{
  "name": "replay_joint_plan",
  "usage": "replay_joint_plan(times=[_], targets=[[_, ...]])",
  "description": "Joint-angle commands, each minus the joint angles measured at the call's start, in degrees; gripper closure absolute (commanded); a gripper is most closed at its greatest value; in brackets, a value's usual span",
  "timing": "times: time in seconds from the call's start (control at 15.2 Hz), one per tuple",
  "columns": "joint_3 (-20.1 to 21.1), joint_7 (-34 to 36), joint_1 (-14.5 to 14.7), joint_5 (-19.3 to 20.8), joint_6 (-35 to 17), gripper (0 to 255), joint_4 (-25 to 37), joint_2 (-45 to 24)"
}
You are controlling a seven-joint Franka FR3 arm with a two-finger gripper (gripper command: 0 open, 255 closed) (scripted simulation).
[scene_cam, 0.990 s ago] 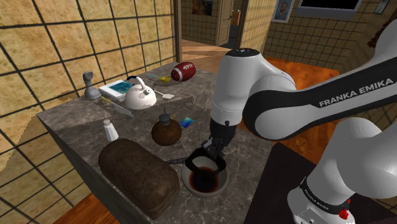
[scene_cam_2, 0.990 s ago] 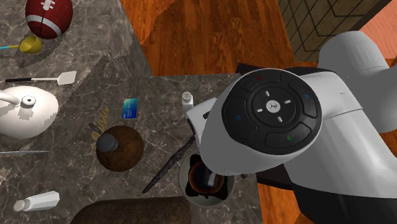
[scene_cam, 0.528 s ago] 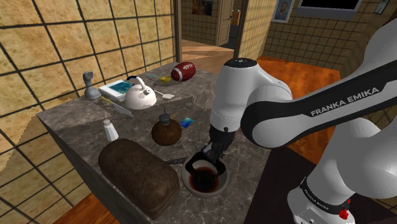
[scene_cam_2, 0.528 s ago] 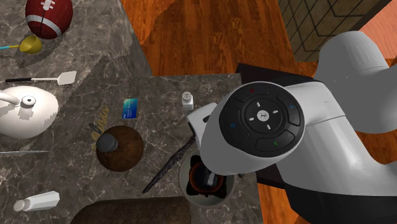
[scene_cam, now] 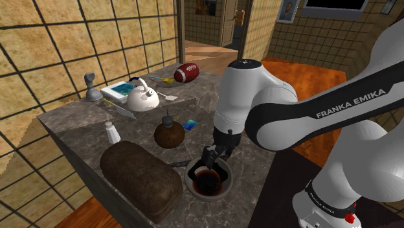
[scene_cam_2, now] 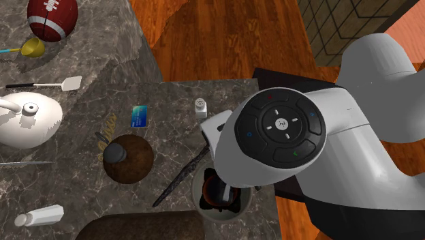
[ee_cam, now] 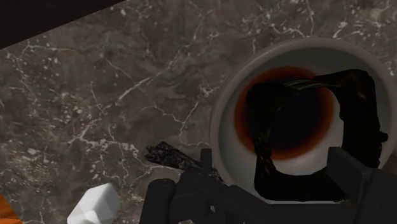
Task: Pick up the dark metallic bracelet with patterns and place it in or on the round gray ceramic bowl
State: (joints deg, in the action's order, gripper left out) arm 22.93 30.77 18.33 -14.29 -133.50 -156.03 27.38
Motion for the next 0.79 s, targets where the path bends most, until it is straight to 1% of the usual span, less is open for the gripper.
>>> replay_joint_plan(times=[0.0,0.26,0.73], targets=[[0.0,0.0,0.0,0.0,0.0,0,0.0,0.0],[-1.85,-0.25,0.24,0.49,9.22,0,3.88,5.37],[-1.86,-0.24,0.26,0.5,9.22,0,3.88,5.36]])
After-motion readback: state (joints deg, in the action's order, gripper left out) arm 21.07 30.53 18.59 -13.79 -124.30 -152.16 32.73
